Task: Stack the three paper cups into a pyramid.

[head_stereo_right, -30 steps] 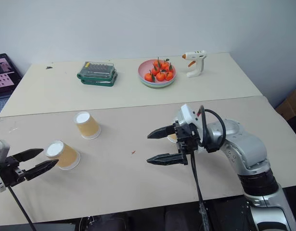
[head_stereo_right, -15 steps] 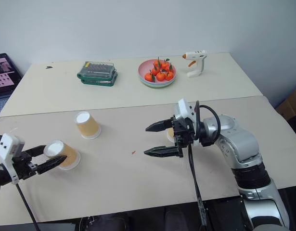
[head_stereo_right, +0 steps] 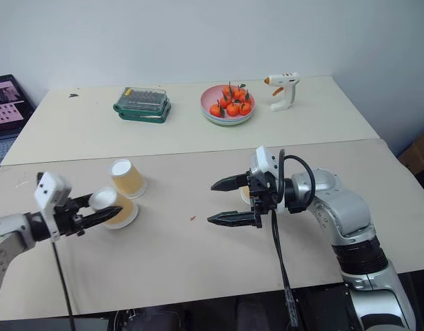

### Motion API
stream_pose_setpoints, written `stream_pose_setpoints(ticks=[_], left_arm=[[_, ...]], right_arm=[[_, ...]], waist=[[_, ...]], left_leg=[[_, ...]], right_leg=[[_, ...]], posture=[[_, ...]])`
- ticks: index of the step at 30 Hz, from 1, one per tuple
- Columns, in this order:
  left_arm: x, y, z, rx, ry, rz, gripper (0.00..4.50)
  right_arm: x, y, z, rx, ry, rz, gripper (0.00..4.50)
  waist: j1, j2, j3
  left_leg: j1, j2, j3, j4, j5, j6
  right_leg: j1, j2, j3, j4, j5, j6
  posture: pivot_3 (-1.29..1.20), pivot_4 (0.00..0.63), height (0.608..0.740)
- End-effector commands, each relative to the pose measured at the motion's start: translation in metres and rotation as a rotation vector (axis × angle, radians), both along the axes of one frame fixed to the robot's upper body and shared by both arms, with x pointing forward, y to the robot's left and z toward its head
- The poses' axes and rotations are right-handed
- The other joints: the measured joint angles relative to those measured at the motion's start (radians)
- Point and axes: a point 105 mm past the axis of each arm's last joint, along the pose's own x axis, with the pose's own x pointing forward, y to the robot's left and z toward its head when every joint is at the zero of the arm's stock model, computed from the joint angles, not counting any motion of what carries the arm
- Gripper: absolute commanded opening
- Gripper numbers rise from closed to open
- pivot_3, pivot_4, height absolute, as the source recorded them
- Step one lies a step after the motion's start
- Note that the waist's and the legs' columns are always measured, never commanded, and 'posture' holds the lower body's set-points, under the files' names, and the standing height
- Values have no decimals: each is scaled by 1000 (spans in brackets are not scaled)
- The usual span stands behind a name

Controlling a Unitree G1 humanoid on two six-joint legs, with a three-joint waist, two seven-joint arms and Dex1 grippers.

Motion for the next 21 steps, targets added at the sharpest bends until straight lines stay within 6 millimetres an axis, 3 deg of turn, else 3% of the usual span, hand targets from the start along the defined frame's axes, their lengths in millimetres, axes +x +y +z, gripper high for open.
stream_pose_setpoints(ticks=[1,11,21], left_arm=[[-10,-47,9,-29,2,-199,2494],[-5,-94,-11,1,67,-358,2494],[33,-136,0,22,-21,-428,2494]], right_arm=[[-2,0,10,19,-65,0,4500],[-6,-2,9,35,-65,-36,4500],[-6,1,10,49,-65,-47,4500]], waist=[[-1,0,0],[-5,0,0],[3,0,0]], left_leg=[[0,0,0,0,0,0],[0,-1,0,0,1,-1],[-1,-2,-1,2,1,-1]], right_leg=[[0,0,0,0,0,0],[1,0,0,0,0,0],[1,0,0,0,0,1]], posture=[[0,150,725],[0,150,725],[0,150,725]])
